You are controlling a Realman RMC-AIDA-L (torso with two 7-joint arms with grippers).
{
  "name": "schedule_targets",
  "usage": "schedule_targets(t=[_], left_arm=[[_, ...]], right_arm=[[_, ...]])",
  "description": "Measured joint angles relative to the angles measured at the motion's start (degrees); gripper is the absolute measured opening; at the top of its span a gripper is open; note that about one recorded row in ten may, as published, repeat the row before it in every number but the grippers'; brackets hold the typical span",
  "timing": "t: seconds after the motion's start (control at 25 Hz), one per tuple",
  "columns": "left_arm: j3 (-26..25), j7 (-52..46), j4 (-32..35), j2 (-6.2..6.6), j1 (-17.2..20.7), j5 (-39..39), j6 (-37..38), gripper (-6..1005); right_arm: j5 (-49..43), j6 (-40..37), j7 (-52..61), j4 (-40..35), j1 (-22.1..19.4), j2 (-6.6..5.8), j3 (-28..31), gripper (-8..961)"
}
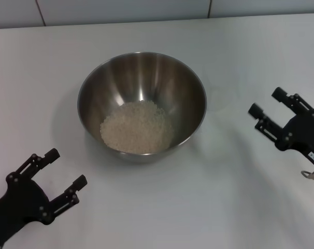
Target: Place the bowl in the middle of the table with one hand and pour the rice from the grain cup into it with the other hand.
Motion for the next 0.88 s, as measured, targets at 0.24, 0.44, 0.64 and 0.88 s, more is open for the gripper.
schedule_targets(t=[0.24,0.44,0.64,0.88], left_arm=[[0.39,-0.85,0.73,0.66,-0.41,0.00,0.16,827],[0.93,-1.83,1.06,1.51,-1.23,0.64,0.05,827],[0.98,-3.13,1.69,2.40,-2.87,4.32,-0.34,827],[0.98,-3.55,2.25,2.67,-2.93,4.49,-0.54,827]], right_arm=[[0.01,-3.66,2.06,-4.01,2.20,-0.50,-9.51,727],[0.01,-6.23,5.89,-7.00,4.42,-1.15,-18.49,727],[0.01,-6.69,7.26,-8.43,6.22,-1.24,-23.16,727],[0.01,-6.37,7.24,-8.83,6.71,-1.09,-23.99,726]])
